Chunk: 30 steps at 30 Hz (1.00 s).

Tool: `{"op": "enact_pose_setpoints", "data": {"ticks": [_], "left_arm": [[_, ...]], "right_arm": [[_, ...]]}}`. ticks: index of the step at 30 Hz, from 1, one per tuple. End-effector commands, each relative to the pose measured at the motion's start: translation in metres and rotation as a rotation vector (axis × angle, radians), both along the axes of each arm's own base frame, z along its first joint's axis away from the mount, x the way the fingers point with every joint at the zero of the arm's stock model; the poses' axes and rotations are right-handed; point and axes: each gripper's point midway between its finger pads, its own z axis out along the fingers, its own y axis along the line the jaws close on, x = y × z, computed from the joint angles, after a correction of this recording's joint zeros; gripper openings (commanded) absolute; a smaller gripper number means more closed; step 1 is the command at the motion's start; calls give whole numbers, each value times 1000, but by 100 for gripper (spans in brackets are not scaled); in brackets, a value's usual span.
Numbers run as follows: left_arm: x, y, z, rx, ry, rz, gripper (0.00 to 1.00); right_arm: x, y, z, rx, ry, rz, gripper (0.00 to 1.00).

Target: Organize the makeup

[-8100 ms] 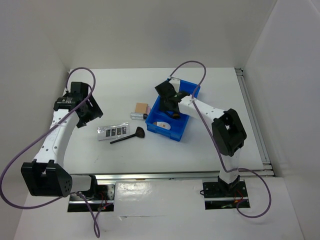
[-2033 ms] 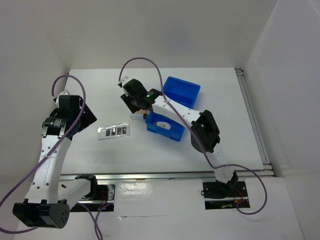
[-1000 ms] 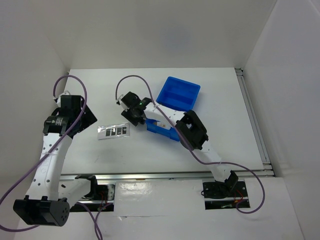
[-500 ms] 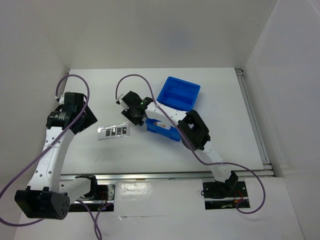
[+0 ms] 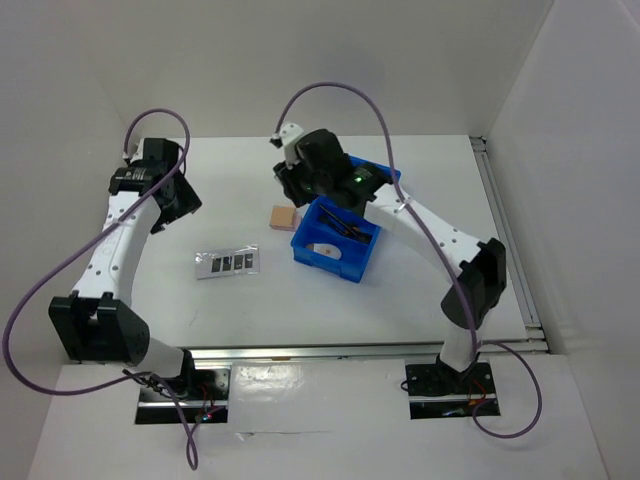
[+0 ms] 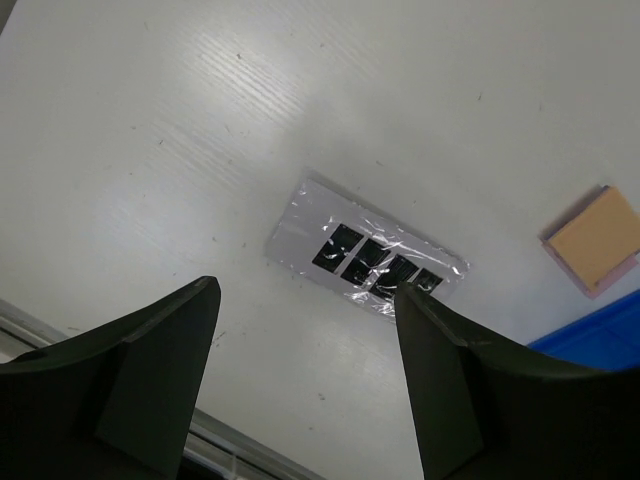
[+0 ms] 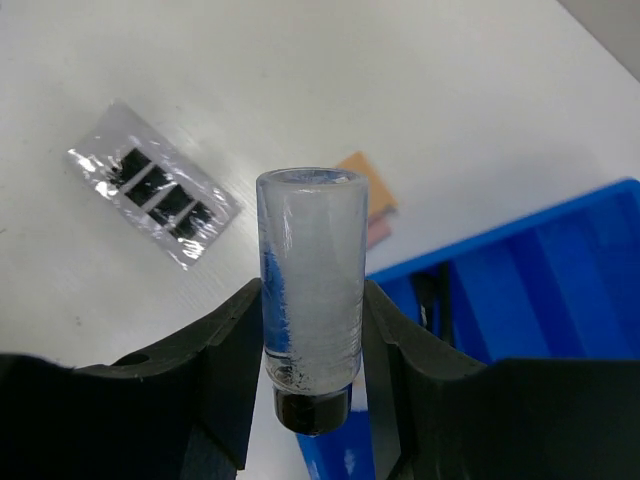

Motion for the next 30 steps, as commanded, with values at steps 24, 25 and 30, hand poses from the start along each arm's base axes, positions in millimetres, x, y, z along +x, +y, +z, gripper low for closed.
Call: {"op": "enact_pose_setpoints", "data": {"ticks": [24, 25, 30], "left_arm": [[63, -8, -31, -20, 91, -55, 84], [62, -9, -27, -21, 83, -73, 84], [61, -13, -25, -31, 66, -101, 84]], "right_arm": [[-32, -110, -110, -61, 327, -76, 27], [-34, -110, -114, -62, 339, -82, 27], [-42, -115, -133, -77, 373, -91, 27]]}}
